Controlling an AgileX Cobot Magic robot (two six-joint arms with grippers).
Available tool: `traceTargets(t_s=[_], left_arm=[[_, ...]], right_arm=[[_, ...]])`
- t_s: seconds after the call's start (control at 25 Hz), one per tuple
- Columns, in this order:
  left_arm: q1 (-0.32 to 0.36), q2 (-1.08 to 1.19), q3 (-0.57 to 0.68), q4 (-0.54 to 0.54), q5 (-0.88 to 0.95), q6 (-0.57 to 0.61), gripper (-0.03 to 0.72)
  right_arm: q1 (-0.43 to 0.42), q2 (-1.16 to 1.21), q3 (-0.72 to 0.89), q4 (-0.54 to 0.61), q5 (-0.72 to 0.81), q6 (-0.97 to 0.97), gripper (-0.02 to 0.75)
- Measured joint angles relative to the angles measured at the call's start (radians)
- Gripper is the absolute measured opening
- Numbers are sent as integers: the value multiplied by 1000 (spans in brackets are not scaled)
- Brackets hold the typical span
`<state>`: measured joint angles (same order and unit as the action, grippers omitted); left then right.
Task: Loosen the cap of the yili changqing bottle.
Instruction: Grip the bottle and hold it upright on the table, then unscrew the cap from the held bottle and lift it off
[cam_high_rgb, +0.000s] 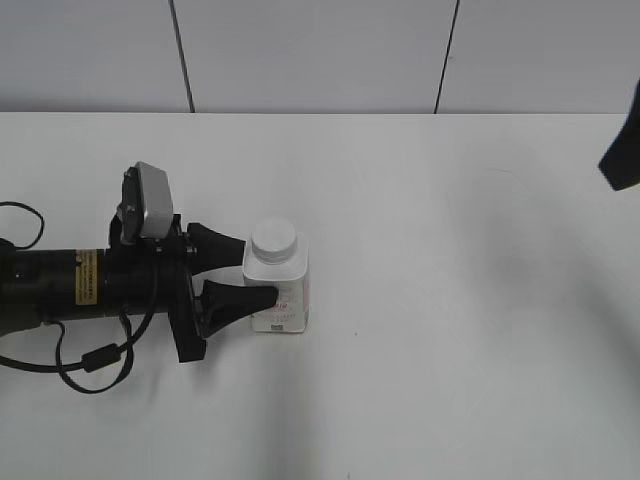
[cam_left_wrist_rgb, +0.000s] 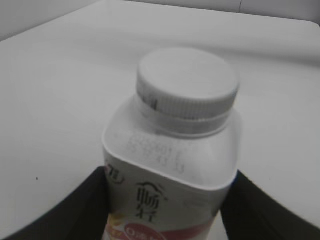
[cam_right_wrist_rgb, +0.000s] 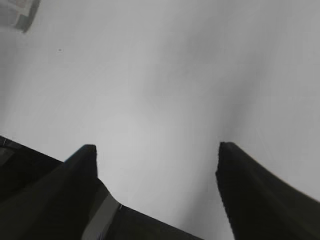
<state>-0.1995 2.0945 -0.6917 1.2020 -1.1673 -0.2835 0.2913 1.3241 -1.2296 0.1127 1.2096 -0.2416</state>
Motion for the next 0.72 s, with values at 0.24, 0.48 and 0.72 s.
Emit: traceTargets(t_s=[0.24, 0.48, 0.72], left_arm=[[-1, 40, 0, -17, -39, 4, 412], [-1, 43, -1, -13, -45, 5, 410], [-1, 43, -2, -5, -45, 5, 410]], right_arm=[[126, 112, -83, -1, 4, 19, 582], [229, 232, -203, -20, 8, 19, 582], [314, 364, -331, -17, 8, 18, 559]])
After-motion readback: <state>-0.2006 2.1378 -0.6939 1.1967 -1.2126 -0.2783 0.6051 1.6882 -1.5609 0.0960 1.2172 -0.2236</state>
